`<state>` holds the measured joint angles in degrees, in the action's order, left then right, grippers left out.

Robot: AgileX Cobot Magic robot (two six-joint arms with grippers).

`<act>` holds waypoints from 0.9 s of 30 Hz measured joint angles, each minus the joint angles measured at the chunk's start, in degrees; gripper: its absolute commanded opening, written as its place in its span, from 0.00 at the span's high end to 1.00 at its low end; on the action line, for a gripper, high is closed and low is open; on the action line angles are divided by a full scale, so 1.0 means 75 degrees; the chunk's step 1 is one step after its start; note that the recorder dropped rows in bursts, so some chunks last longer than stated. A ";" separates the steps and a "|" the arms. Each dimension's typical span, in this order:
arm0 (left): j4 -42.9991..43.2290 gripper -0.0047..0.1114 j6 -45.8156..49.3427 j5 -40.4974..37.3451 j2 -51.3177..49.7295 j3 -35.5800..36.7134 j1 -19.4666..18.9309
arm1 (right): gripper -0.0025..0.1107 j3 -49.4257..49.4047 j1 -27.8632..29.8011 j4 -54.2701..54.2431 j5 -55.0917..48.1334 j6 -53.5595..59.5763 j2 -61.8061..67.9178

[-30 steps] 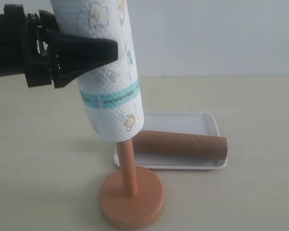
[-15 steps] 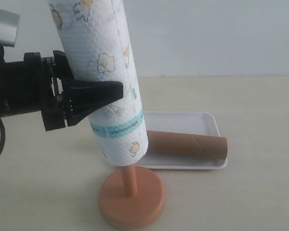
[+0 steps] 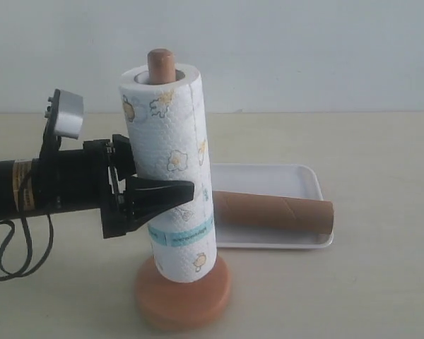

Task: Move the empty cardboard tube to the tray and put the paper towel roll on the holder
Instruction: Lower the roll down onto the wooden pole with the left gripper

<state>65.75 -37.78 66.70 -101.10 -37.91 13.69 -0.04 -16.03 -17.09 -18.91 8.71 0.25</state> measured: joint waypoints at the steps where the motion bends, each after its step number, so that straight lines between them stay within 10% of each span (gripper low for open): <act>1: -0.0009 0.92 0.0123 0.0081 -0.0145 0.0000 0.0000 | 0.98 0.0000 0.0000 0.0000 0.0000 0.0000 0.0000; 15: -0.0364 0.92 0.1246 0.0784 -0.1176 0.0005 0.0000 | 0.98 0.0000 0.0000 0.0000 0.0000 0.0000 0.0000; 27: -0.0235 0.36 0.1709 0.0813 -0.1193 0.0005 0.0005 | 0.98 0.0000 0.0000 0.0000 0.0000 0.0000 0.0000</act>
<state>63.99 -24.96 72.80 -110.05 -37.87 13.73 -0.04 -16.03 -17.09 -18.91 8.71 0.25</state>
